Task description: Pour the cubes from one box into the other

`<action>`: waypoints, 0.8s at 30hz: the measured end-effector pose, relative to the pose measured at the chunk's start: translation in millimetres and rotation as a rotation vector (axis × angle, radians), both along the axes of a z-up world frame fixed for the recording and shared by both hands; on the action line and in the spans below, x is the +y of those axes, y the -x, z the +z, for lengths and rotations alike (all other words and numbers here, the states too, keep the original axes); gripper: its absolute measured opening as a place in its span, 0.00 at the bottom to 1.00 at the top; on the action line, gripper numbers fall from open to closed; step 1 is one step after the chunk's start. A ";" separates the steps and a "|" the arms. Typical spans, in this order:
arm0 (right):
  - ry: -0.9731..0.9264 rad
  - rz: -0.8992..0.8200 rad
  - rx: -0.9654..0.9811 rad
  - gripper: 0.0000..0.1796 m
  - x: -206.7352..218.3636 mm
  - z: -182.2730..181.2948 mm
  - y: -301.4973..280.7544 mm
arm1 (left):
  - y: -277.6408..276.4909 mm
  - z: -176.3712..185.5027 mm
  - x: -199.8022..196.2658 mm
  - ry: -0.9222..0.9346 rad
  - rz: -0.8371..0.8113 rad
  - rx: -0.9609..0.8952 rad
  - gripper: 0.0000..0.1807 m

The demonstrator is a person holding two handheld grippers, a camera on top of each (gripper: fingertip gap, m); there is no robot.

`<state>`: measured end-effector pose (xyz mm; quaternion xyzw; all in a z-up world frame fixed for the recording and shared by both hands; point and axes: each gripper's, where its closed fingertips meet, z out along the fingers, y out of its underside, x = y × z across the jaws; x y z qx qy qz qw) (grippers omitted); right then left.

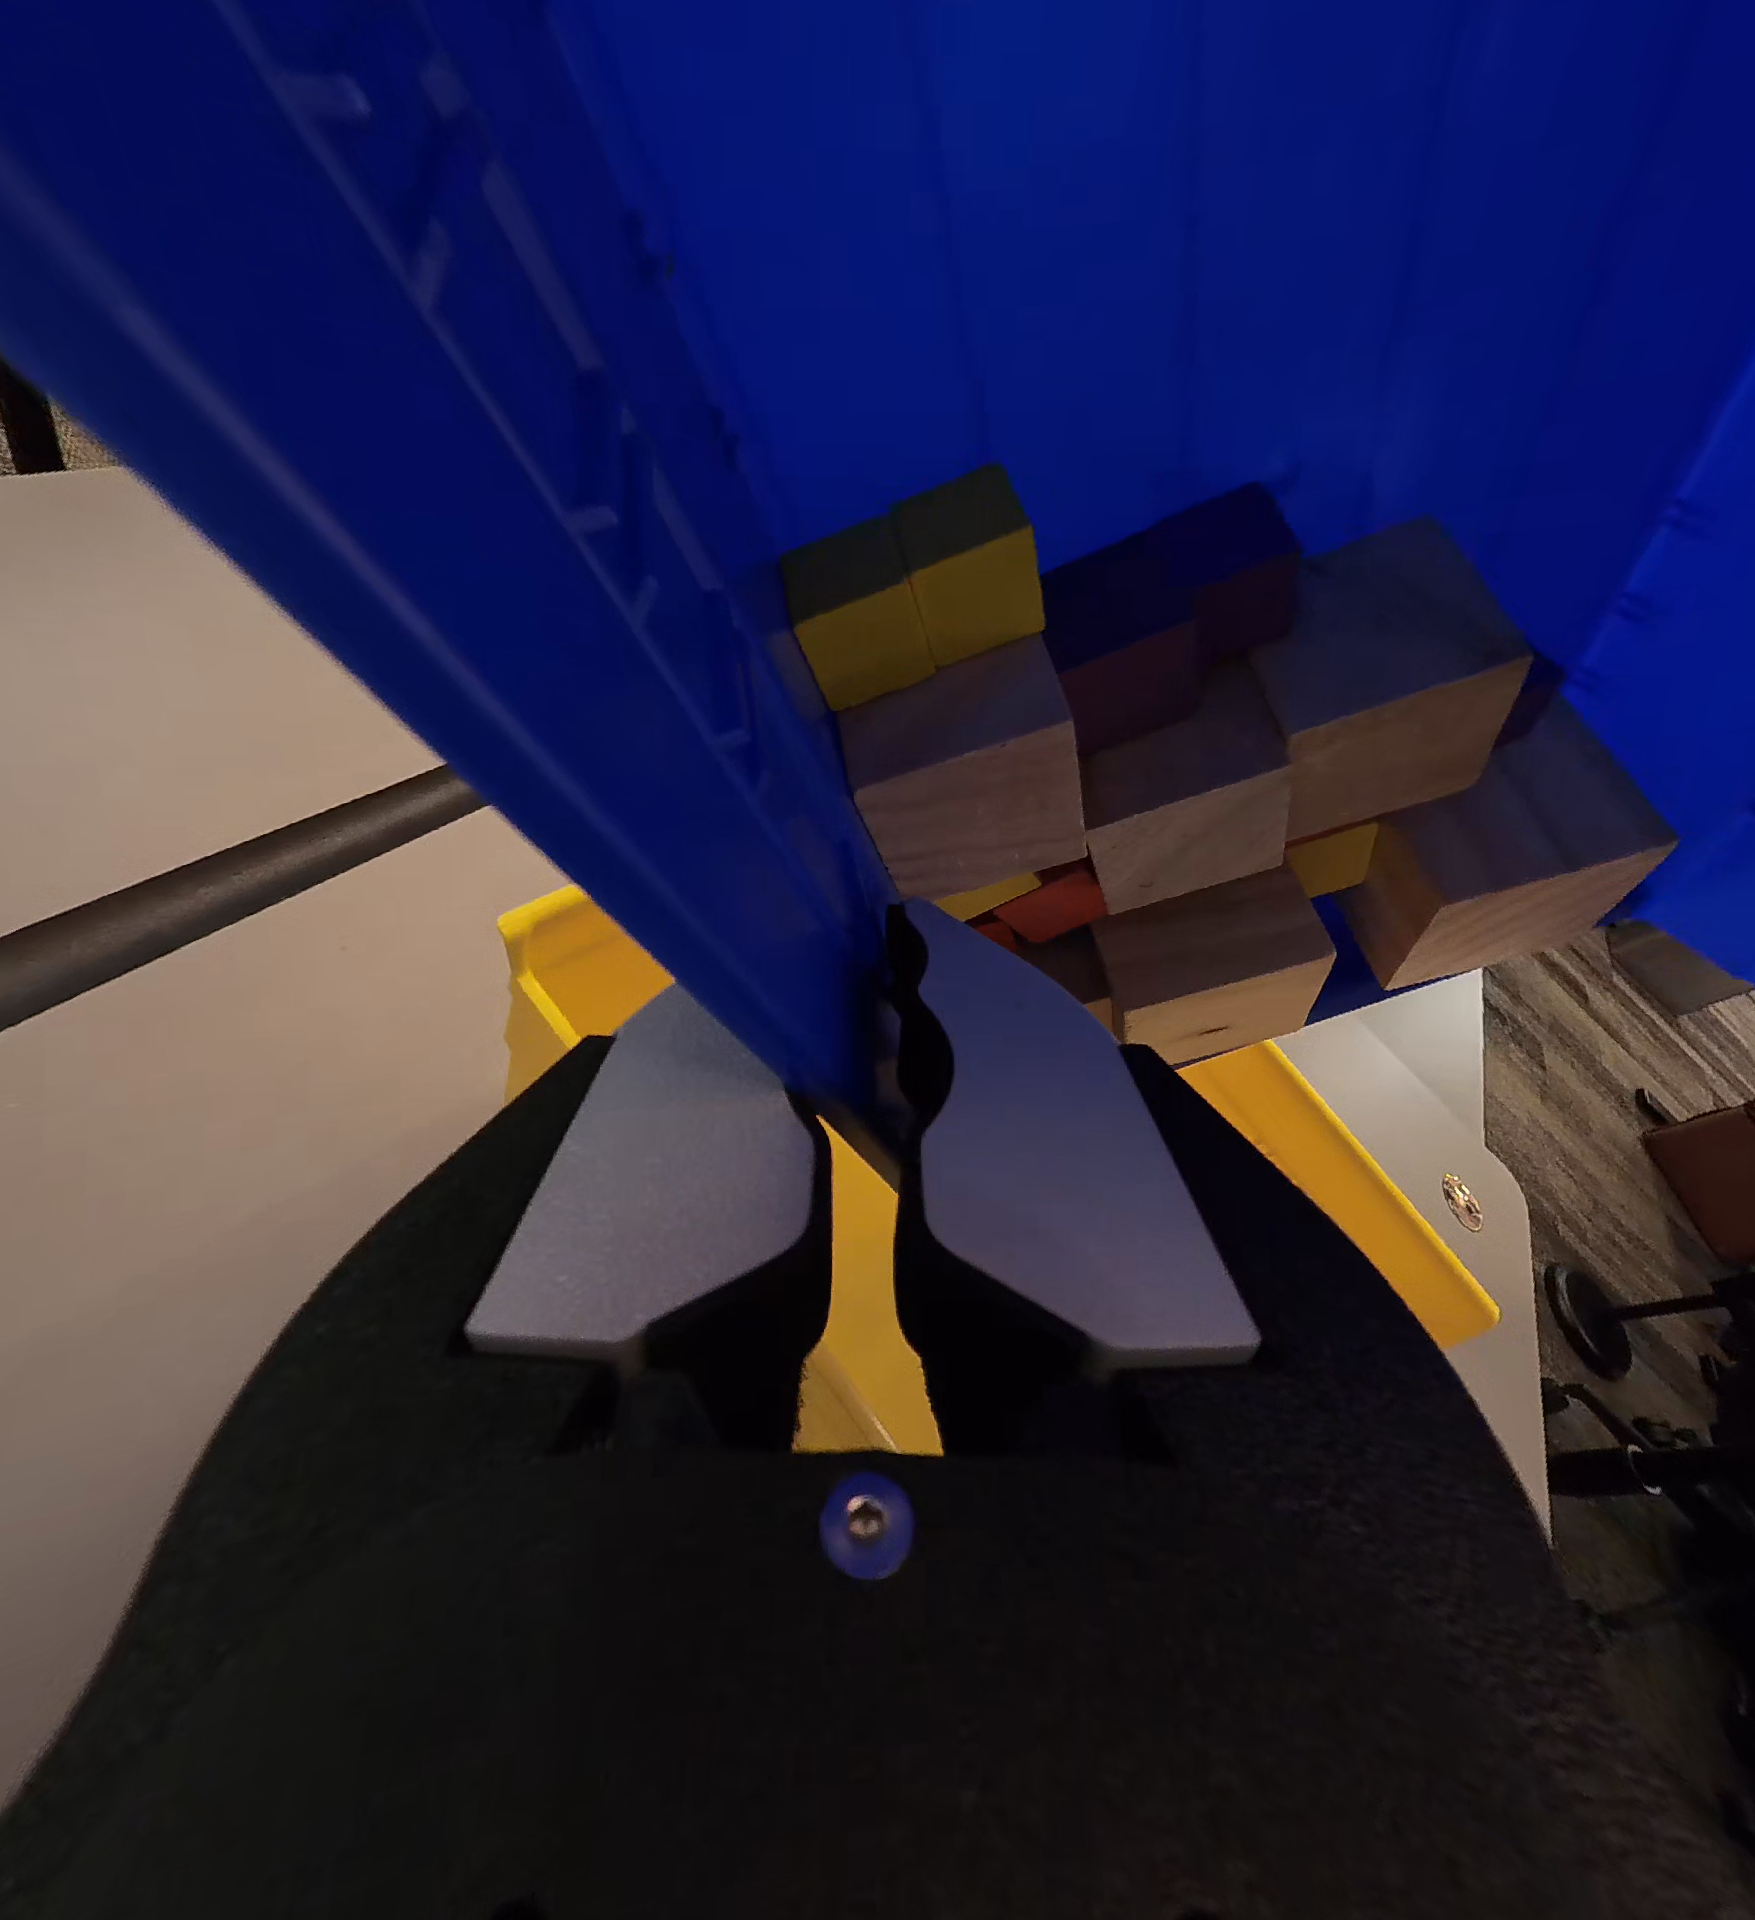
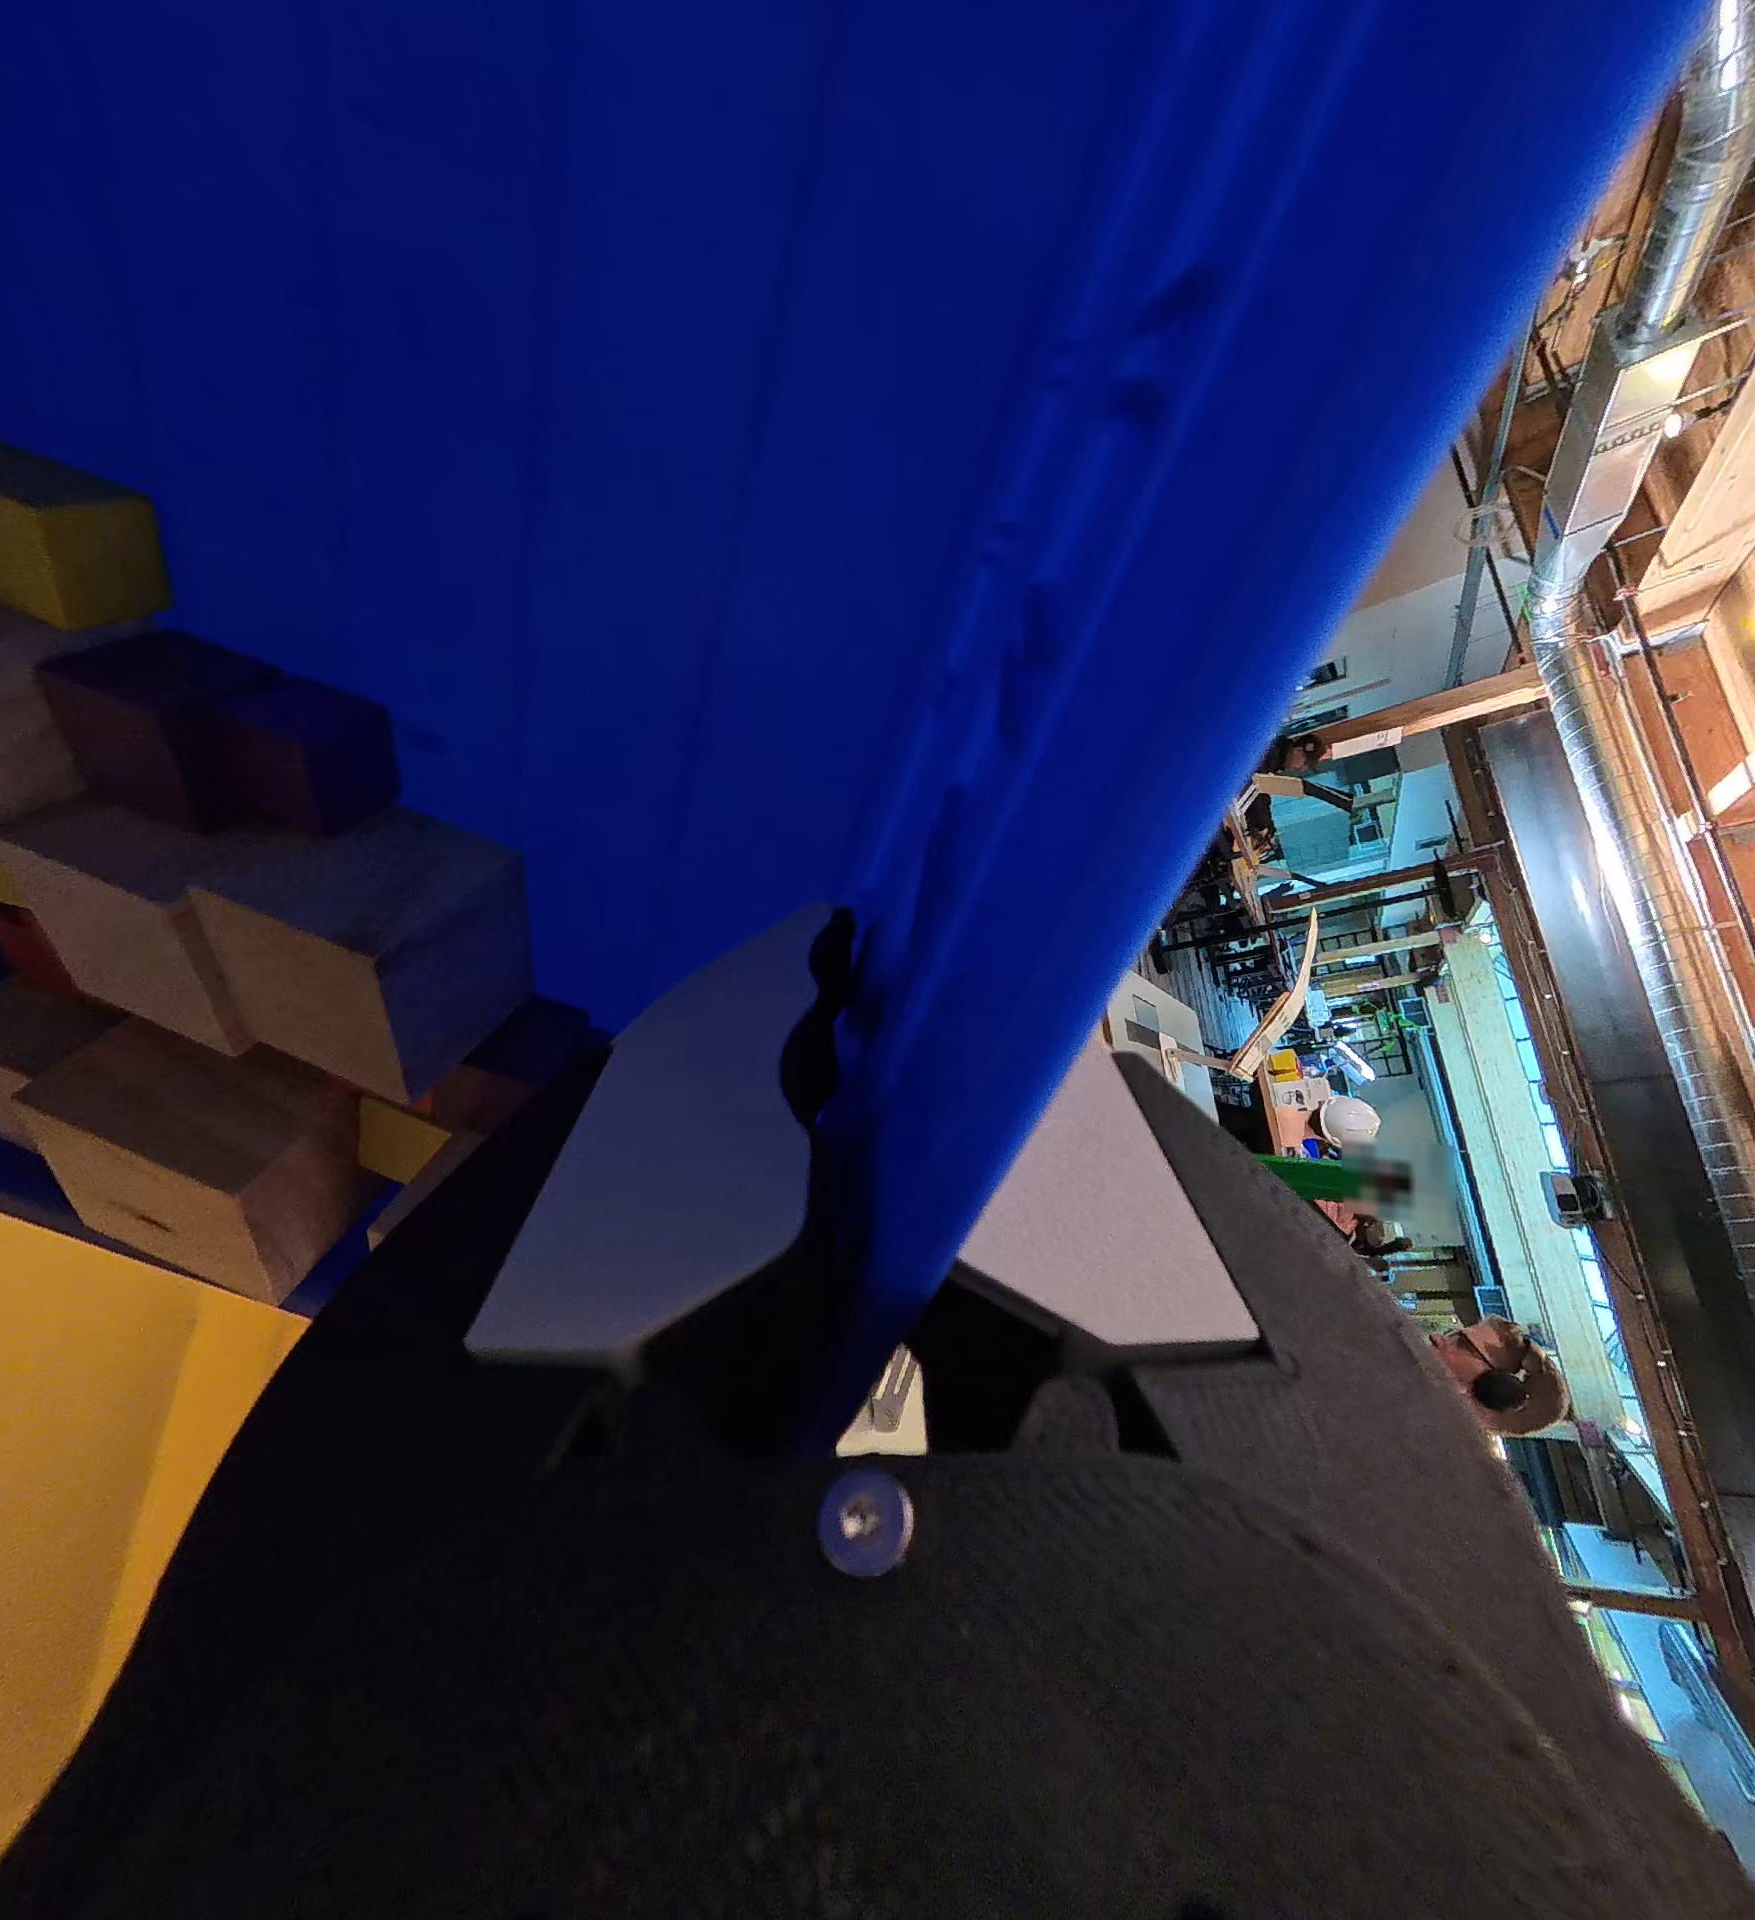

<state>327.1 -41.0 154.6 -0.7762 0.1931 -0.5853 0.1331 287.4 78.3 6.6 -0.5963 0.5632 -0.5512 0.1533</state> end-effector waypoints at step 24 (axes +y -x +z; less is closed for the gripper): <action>-0.007 0.008 -0.104 0.07 -13.2 16.2 22.4 | -4.0 17.7 -9.8 0.049 -0.023 -0.063 0.03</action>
